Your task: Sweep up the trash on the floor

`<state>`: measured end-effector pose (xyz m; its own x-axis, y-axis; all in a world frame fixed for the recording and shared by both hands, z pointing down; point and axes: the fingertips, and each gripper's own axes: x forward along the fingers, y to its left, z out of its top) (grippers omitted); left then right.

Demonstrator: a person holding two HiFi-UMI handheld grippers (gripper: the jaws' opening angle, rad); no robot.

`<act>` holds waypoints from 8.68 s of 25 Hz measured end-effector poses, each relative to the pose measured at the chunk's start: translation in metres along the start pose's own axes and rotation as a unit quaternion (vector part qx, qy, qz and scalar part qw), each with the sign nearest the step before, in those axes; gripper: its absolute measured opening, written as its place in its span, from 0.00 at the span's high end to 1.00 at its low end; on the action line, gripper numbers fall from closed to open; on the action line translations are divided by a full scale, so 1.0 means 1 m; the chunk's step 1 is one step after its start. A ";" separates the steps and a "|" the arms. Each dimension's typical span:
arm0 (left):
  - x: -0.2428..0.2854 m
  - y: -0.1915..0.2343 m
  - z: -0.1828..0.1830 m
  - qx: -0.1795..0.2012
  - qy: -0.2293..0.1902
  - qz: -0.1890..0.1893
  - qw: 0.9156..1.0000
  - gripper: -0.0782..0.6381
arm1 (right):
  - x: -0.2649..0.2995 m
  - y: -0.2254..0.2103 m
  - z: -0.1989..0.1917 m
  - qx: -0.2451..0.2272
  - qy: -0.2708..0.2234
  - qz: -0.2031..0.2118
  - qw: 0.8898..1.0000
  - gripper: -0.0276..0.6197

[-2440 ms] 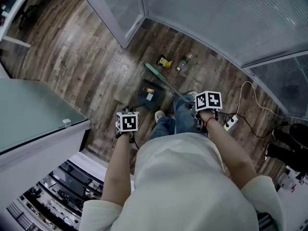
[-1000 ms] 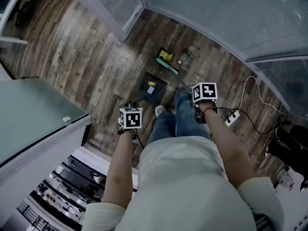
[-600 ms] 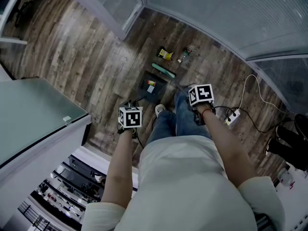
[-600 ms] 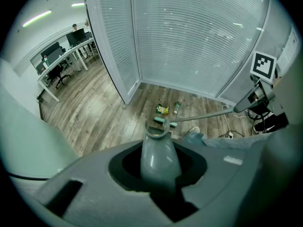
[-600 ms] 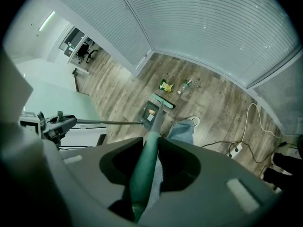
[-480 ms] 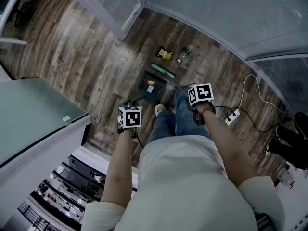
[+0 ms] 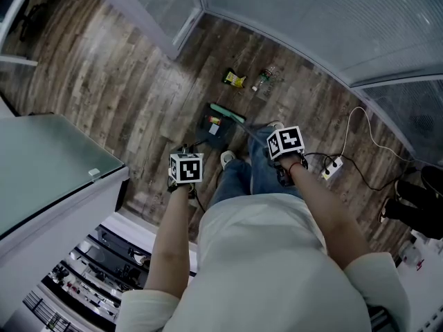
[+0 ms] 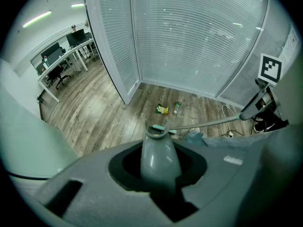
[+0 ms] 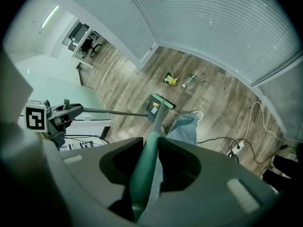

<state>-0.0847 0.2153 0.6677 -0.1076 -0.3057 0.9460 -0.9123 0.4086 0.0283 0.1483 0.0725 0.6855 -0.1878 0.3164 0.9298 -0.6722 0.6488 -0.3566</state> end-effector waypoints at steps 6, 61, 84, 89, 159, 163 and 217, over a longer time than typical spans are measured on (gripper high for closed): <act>-0.001 -0.002 -0.002 0.000 -0.001 0.001 1.000 0.76 | -0.003 0.002 -0.014 0.002 0.004 0.007 1.000 0.79; 0.003 -0.006 0.046 0.009 -0.013 -0.001 1.000 0.76 | -0.077 -0.028 0.040 0.117 -0.099 0.076 0.985 0.79; 0.035 -0.011 0.122 0.002 0.001 0.004 1.000 0.76 | -0.103 -0.091 0.165 0.162 -0.125 0.078 0.976 0.79; 0.041 -0.012 0.128 -0.004 0.007 0.005 1.000 0.76 | -0.096 -0.102 0.193 0.164 -0.126 0.070 0.976 0.79; 0.045 -0.016 0.131 0.002 0.008 0.003 1.000 0.76 | -0.036 -0.034 0.114 0.072 -0.010 0.063 0.995 0.79; 0.044 -0.016 0.128 0.004 0.007 0.003 1.000 0.76 | -0.037 -0.032 0.107 0.077 -0.015 0.065 0.995 0.79; 0.045 -0.059 0.200 0.058 -0.019 -0.008 0.998 0.76 | -0.147 -0.161 0.149 0.309 -0.182 0.171 0.918 0.79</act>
<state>-0.1142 0.0056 0.6438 -0.1049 -0.3452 0.9327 -0.9534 0.3015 0.0044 0.1775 -0.1820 0.6198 -0.6152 0.1040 0.7815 -0.7856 0.0024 -0.6187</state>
